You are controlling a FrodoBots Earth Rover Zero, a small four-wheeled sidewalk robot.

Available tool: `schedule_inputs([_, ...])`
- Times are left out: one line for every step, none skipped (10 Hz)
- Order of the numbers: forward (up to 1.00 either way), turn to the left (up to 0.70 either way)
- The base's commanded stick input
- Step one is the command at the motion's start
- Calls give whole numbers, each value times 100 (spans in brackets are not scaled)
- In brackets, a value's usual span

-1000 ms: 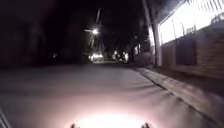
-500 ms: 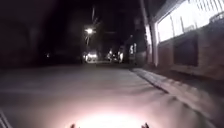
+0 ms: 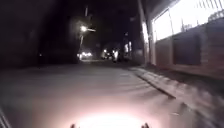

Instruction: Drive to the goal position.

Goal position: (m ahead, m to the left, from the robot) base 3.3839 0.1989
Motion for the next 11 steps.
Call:
schedule_inputs([70,0])
schedule_inputs([70,0])
schedule_inputs([70,0])
schedule_inputs([70,0])
schedule_inputs([70,0])
schedule_inputs([70,0])
schedule_inputs([70,0])
schedule_inputs([70,0])
schedule_inputs([70,0])
schedule_inputs([70,0])
schedule_inputs([70,0])
